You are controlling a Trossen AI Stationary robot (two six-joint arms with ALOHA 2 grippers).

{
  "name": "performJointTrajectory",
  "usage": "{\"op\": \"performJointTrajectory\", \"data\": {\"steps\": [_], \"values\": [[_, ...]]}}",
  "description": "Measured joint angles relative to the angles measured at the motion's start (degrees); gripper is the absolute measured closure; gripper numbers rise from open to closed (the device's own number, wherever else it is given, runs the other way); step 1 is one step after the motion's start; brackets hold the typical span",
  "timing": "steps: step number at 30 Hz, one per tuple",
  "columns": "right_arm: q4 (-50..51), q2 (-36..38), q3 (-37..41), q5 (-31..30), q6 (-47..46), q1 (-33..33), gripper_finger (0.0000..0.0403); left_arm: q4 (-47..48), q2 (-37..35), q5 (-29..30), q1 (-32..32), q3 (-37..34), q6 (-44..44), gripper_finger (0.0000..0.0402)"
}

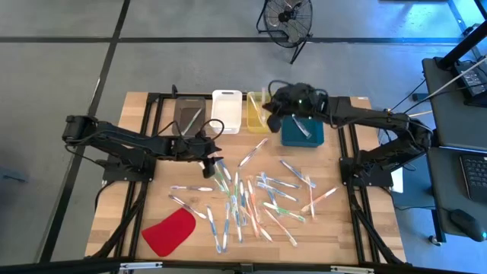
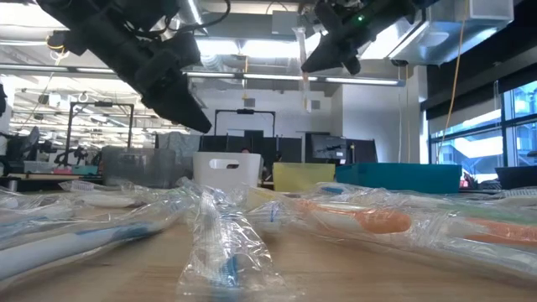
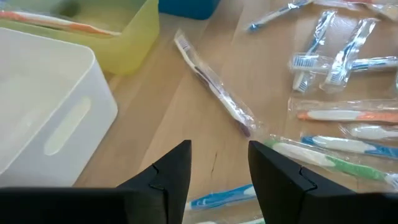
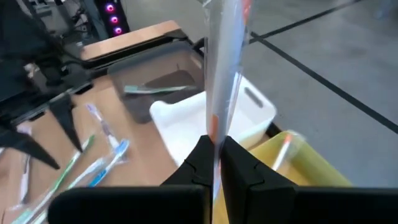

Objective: Pick & Place Toothbrushes
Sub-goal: Put the orange toothbrush into the yellow bin

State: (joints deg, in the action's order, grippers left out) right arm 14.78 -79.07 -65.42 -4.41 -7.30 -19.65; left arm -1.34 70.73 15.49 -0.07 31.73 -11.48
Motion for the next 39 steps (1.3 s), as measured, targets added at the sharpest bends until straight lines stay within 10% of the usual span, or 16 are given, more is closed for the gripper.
{"op": "performJointTrajectory", "data": {"steps": [39], "values": [[12.6, -27.34, -15.66, 14.54, 0.5, -15.09, 0.0391, 2.03, 0.01, -0.13, -3.29, 0.0, -1.3, 0.0254]]}}
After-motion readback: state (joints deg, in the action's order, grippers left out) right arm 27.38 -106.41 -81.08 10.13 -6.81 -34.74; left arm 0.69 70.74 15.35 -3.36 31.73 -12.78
